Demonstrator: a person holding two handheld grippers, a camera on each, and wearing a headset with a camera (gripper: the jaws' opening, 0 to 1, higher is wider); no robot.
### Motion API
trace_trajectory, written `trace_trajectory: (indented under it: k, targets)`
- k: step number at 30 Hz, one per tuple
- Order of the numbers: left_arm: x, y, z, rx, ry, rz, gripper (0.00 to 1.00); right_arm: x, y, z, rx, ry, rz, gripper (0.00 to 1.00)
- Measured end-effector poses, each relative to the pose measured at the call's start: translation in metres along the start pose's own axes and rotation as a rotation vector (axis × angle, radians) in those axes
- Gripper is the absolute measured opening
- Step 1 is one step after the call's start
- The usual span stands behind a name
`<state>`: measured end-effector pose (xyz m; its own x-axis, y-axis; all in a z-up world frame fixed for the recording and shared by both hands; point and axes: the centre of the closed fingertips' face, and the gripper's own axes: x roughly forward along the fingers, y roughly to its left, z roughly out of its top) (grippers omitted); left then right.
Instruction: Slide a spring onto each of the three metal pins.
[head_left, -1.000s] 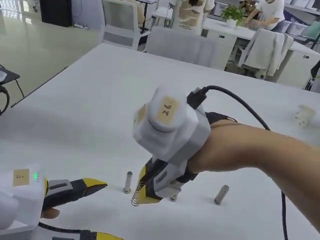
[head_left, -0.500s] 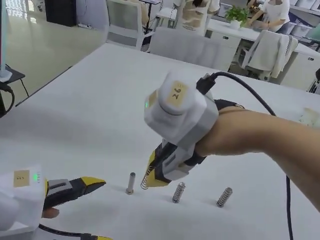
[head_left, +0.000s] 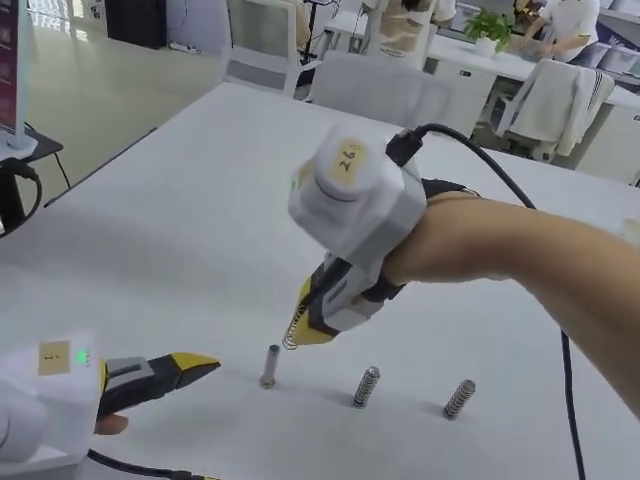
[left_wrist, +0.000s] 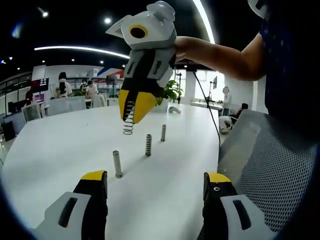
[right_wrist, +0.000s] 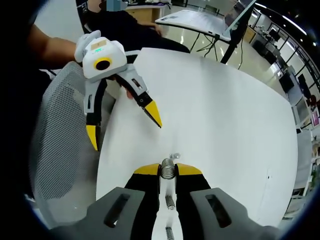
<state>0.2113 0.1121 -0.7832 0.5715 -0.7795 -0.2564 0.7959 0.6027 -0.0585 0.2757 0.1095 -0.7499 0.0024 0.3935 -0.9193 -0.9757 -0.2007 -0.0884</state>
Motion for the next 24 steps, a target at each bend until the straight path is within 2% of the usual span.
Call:
trace_trajectory:
  k: [15, 24]
  targets:
    - [-0.003, 0.005, -0.003, -0.011, -0.006, 0.012, 0.75, 0.026, -0.009, -0.002, 0.003, 0.040, 0.011, 0.09]
    - [-0.005, 0.009, -0.005, -0.012, -0.003, 0.016, 0.75, 0.033, -0.012, -0.001, 0.009, 0.044, 0.021, 0.09]
